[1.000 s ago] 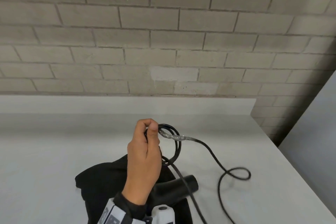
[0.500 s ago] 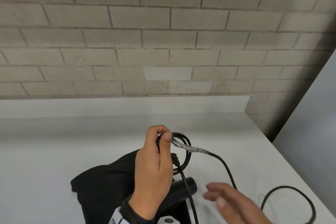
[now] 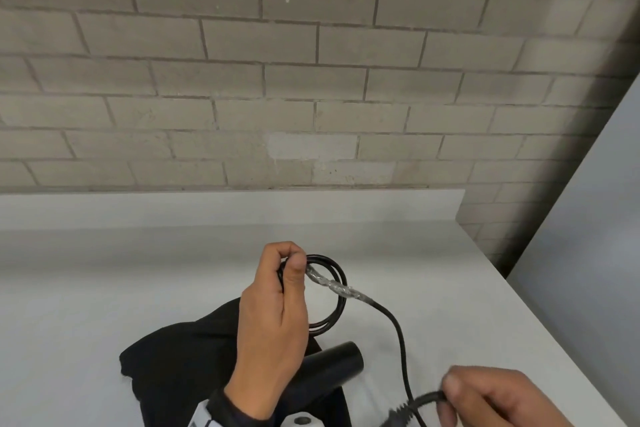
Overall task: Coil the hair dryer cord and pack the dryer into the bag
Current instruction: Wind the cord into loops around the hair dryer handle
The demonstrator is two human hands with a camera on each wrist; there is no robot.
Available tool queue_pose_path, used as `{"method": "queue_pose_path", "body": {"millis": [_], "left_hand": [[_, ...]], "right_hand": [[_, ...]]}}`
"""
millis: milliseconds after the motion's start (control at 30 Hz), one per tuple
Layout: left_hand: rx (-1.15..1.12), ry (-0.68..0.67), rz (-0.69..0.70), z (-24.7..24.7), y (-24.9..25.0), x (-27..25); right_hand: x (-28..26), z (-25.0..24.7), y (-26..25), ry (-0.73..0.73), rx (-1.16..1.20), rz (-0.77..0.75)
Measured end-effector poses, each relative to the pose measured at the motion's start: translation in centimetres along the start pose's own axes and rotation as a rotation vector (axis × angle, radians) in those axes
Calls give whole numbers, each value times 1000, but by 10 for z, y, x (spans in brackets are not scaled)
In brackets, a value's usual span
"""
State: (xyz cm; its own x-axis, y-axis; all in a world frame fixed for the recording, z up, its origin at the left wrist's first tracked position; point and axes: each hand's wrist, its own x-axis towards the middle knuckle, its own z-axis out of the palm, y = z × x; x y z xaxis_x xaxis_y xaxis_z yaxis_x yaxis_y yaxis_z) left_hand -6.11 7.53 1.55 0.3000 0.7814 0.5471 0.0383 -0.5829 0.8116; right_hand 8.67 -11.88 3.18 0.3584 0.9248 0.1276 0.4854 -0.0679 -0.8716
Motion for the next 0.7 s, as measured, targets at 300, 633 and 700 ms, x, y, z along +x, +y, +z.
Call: {"method": "queue_pose_path", "body": {"millis": [300,633,700], "left_hand": [[1,-34,6,3,3,-5],[9,-24,12,4,4,-8],[13,-15,15,4,3,-7]], "right_hand": [[-10,-1,73,122,-695,244],[44,50,3,177,-327,-123],[50,55,-3,61,-331,-128]]}}
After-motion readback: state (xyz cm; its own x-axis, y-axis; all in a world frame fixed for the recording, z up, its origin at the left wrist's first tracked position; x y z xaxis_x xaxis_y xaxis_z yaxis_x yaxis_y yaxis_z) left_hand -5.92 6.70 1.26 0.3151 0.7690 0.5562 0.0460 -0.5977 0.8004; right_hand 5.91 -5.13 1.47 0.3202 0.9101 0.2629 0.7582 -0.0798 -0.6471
